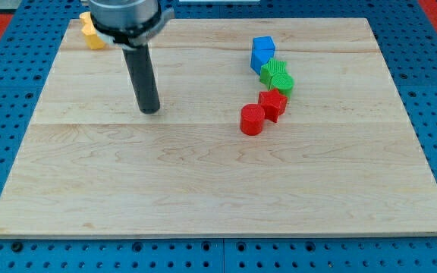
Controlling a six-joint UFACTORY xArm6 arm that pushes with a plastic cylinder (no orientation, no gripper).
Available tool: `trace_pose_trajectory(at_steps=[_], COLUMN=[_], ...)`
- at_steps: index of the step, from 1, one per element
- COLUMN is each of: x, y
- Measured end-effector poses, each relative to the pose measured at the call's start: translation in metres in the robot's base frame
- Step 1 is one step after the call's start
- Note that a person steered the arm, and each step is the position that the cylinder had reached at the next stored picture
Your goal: Point your arm at the yellow heart
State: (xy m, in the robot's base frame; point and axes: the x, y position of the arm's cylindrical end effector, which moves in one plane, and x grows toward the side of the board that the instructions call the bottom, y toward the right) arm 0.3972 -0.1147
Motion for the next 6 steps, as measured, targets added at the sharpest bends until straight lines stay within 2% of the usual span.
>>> trace_pose_trajectory(at_steps=[4, 5, 6], x=[-0.182, -0.206, -0.206], y=[-0.026, -0.04, -0.046])
